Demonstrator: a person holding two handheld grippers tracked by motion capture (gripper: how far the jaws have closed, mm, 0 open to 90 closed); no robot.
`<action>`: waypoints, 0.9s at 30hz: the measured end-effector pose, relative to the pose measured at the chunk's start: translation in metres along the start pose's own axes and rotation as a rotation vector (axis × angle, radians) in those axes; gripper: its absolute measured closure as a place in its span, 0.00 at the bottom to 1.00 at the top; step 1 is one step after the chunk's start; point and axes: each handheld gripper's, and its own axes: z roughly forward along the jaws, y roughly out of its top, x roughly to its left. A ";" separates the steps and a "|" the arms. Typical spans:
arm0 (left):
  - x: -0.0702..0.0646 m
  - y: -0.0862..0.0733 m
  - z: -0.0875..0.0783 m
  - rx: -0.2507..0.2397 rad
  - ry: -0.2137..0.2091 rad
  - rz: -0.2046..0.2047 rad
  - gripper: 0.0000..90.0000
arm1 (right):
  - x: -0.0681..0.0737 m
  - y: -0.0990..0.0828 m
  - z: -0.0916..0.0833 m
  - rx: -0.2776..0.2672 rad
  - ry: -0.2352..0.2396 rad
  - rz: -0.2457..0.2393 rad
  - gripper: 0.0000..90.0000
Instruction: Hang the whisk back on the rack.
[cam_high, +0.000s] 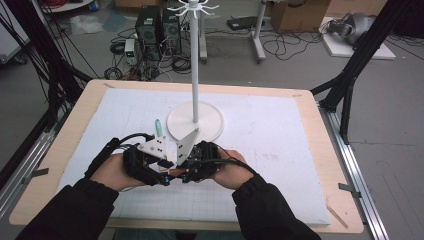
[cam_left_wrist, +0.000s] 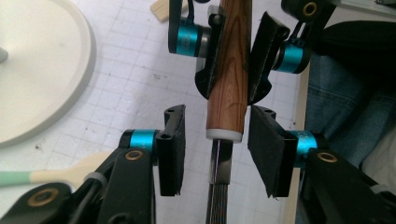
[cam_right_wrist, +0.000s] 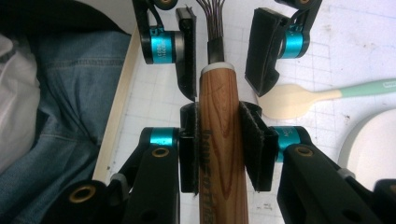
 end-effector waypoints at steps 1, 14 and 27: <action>0.000 0.000 0.001 0.001 -0.003 0.003 0.66 | 0.001 0.000 0.000 0.003 0.000 -0.001 0.78; -0.003 0.000 0.006 0.044 -0.049 0.030 0.79 | 0.005 0.005 0.003 0.013 0.005 -0.029 0.78; -0.008 0.000 0.004 0.034 -0.027 0.080 0.80 | 0.004 0.000 -0.002 -0.040 0.027 0.004 0.77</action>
